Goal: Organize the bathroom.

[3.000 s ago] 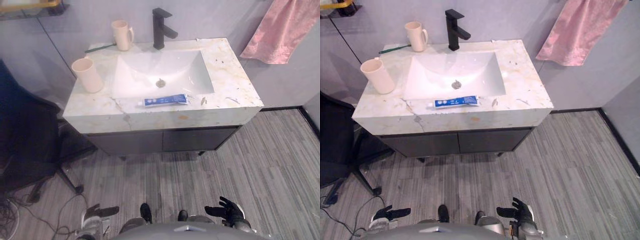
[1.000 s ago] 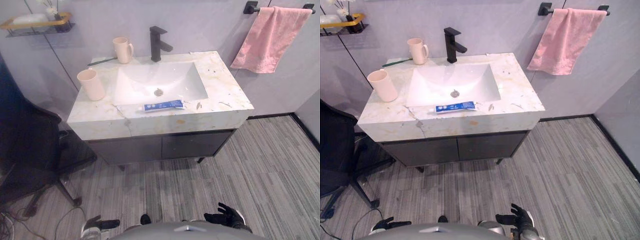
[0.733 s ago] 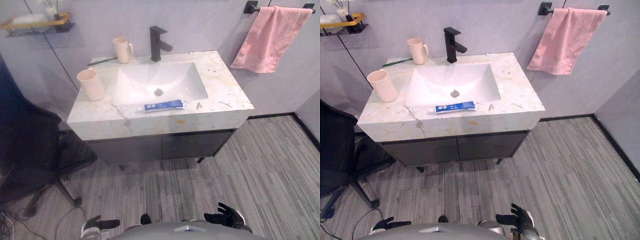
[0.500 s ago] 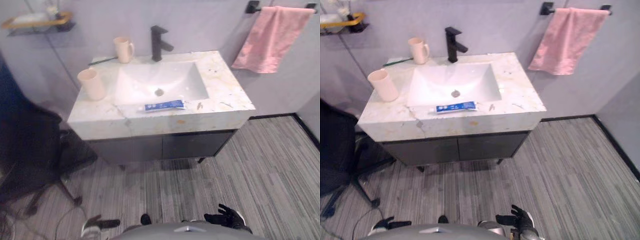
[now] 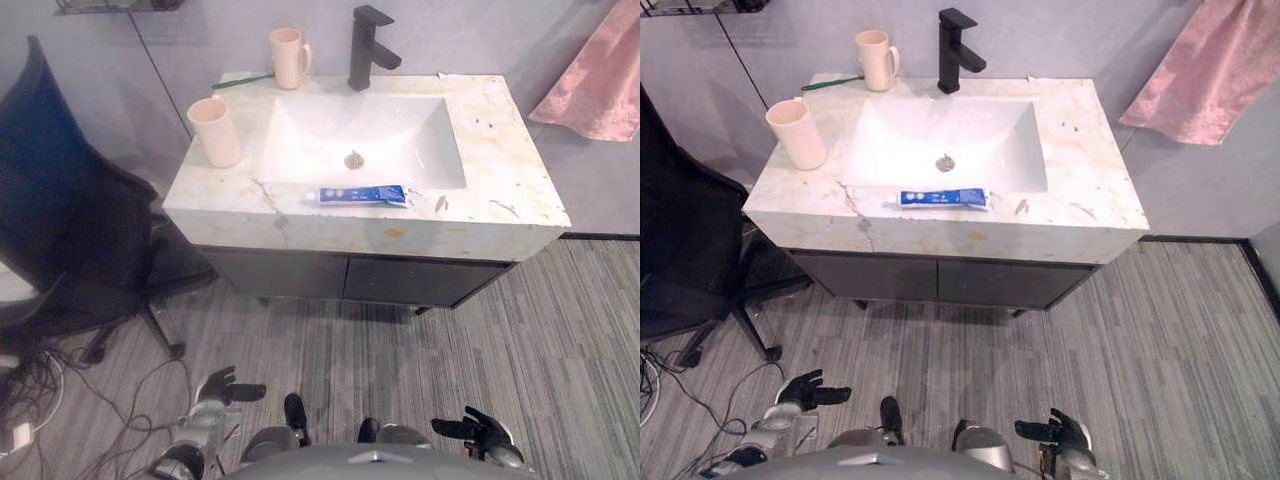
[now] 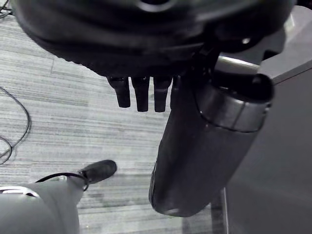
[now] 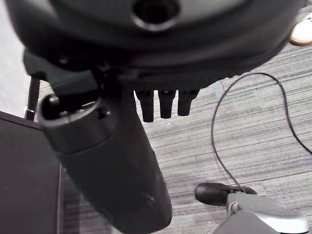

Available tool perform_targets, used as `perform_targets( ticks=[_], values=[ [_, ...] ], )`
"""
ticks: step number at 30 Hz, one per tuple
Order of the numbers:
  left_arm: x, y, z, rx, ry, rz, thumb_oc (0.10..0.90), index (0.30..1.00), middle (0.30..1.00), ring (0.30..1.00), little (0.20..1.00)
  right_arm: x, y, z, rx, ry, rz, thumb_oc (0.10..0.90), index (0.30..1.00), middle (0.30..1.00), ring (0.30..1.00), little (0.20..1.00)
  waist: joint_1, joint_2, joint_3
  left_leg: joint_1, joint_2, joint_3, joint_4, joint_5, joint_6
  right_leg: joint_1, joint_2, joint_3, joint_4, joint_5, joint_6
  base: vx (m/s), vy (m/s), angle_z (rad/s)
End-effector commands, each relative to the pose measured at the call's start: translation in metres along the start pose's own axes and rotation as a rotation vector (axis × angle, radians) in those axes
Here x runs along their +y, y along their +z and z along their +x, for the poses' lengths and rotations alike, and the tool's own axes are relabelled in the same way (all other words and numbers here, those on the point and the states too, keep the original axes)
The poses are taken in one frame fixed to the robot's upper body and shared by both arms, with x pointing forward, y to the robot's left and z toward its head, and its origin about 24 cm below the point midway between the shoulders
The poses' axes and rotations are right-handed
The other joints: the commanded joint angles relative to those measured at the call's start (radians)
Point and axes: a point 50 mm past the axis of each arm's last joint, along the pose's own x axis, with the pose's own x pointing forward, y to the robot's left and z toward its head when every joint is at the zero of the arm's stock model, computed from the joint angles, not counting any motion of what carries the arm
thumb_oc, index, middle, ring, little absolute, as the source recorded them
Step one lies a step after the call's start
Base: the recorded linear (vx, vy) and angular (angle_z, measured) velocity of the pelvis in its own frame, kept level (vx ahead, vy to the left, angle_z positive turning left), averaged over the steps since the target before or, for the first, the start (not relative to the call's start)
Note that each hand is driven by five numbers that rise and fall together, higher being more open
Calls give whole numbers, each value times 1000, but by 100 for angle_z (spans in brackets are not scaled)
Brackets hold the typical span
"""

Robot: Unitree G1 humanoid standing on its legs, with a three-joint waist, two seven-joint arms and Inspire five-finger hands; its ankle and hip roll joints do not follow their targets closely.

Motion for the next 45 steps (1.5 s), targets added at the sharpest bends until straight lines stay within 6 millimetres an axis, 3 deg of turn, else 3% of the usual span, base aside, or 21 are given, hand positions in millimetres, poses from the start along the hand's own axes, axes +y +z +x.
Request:
perform_targets(
  ticks=[1, 5, 6, 8, 12, 16, 17, 18, 23, 26, 27, 33, 39, 45],
  values=[
    [22, 53, 3, -241, 208, -48, 800, 900, 900, 900, 900, -10, -4, 0, 28, -67, -8, 800, 900, 900, 900, 900, 4, -17, -45, 29, -37, -9, 50, -127, -14, -79, -20, 60, -42, 43, 92, 20, 24, 8],
    [30, 90, -7, -419, 326, -40, 800, 900, 900, 900, 900, -10, -12, -1, 57, -87, 1, 800, 900, 900, 900, 900, 11, -5, -46, 39, -41, -11, 33, -128, -15, -90, -28, 54, -38, 45, 97, 0, 17, 5],
    [33, 108, -14, -505, 353, -14, 800, 900, 900, 900, 900, -10, -14, -2, 64, -95, -5, 800, 900, 900, 900, 900, 15, -1, -45, 41, -42, -12, 26, -128, -15, -93, -31, 51, -37, 46, 98, 0, 0, 0],
    [34, 120, -20, -556, 373, -2, 800, 900, 900, 900, 900, -10, -15, -2, 67, -100, 2, 800, 900, 900, 900, 900, 18, 2, -45, 42, -43, -12, 23, -128, -15, -94, -33, 49, -37, 47, 99, -12, 12, 3],
    [46, 172, -55, -794, 485, -39, 800, 900, 900, 900, 900, -13, -13, -1, 66, -123, 24, 800, 900, 900, 900, 900, 41, 17, -41, 43, -47, -14, 17, -133, -16, -100, -43, 29, -31, 43, 101, -28, 5, 0],
    [52, 198, -80, -999, 550, 25, 800, 900, 900, 900, 900, -12, -11, -1, 62, -127, 41, 800, 900, 900, 900, 900, 54, 19, -38, 39, -48, -15, 21, -135, -19, -98, -48, 15, -29, 40, 99, -32, -12, 2],
    [52, 208, -92, -1083, 566, 56, 800, 900, 900, 900, 900, -11, -9, 0, 62, -130, 49, 800, 900, 900, 900, 900, 59, 20, -37, 39, -48, -16, 21, -135, -21, -97, -50, 11, -30, 40, 99, -34, -21, 11],
    [52, 225, -120, -1258, 613, 101, 800, 900, 900, 900, 900, -12, -8, 0, 60, -133, 59, 800, 900, 900, 900, 900, 69, 23, -32, 43, -47, -18, 21, -140, -25, -89, -53, 3, -34, 37, 98, -38, -19, 13],
    [54, 240, -157, -1475, 675, 81, 800, 900, 900, 900, 900, -11, -7, 0, 57, -130, 88, 800, 900, 900, 900, 900, 87, 22, -34, 36, -46, -28, 17, -135, -32, -82, -55, -14, -46, 41, 97, -29, -34, 11],
    [52, 251, -191, -1685, 692, 71, 800, 900, 900, 900, 900, -6, -5, 0, 46, -124, 98, 800, 900, 900, 900, 900, 95, 18, -33, 29, -45, -37, 27, -138, -36, -77, -56, -24, -44, 36, 95, -19, -68, 3],
    [52, 251, -193, -1699, 690, 71, 800, 900, 900, 900, 900, -6, -5, 0, 47, -123, 98, 800, 900, 900, 900, 900, 95, 18, -32, 28, -45, -38, 29, -138, -37, -77, -56, -24, -43, 36, 95, -15, -51, 4],
    [33, 266, -236, -1937, 508, 107, 800, 900, 900, 900, 900, 0, -6, 0, 63, -115, 104, 800, 900, 900, 900, 900, 87, 21, -33, 22, -42, -36, 53, -146, -40, -68, -51, -22, -36, 25, 92, 8, -48, 3],
    [12, 278, -259, -2029, 327, 310, 800, 900, 900, 900, 900, -1, -9, 0, 82, -108, 70, 800, 900, 900, 900, 900, 64, 32, -40, 32, -37, -17, 61, -152, -42, -61, -48, -15, -34, 19, 96, 13, -8, 0],
    [2, 292, -268, -2023, 199, 510, 800, 900, 900, 900, 900, -1, -10, 0, 83, -105, 25, 800, 900, 900, 900, 900, 38, 41, -53, 52, -34, 3, 57, -154, -41, -55, -42, -4, -36, 17, 102, 50, -18, -5]
  ],
)
